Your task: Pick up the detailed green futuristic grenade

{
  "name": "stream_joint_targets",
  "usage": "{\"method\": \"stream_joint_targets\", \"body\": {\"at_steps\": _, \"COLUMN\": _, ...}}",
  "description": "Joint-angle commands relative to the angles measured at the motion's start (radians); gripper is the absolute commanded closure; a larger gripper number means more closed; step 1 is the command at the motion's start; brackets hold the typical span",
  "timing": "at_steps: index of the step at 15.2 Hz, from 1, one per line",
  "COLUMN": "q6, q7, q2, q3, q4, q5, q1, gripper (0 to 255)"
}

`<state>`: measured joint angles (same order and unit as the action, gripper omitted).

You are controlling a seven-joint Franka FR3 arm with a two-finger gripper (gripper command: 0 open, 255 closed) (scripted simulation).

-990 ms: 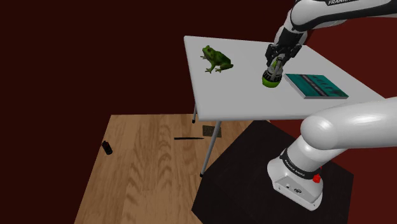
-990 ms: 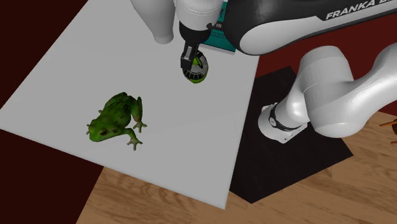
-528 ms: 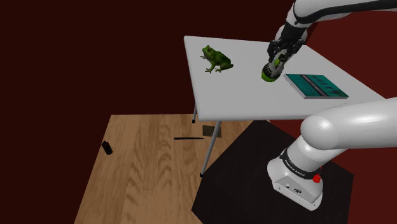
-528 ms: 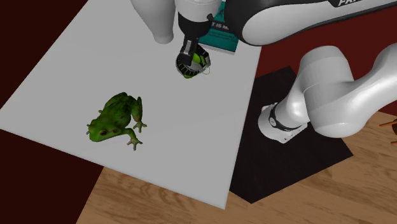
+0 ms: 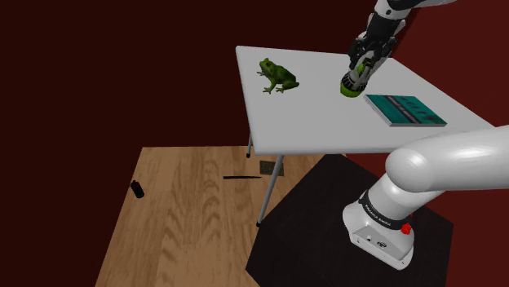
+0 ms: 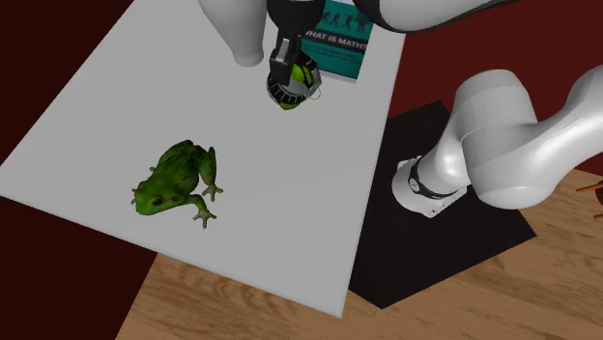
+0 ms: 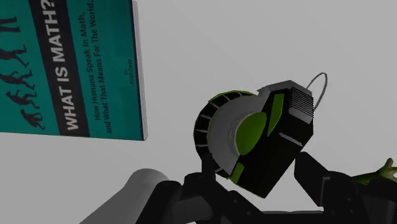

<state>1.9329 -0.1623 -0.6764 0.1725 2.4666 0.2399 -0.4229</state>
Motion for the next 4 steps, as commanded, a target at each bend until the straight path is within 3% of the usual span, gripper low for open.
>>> {"method": "stream_joint_targets", "body": {"at_steps": 1, "q6": -0.031, "q7": 0.004, "q2": -0.002, "q3": -0.003, "q4": -0.03, "q5": -0.004, "q1": 0.002, "gripper": 255}}
{"method": "stream_joint_targets", "body": {"at_steps": 4, "q6": -0.046, "q7": 0.006, "q2": -0.001, "q3": -0.005, "q4": -0.046, "q5": -0.006, "q1": 0.002, "gripper": 255}}
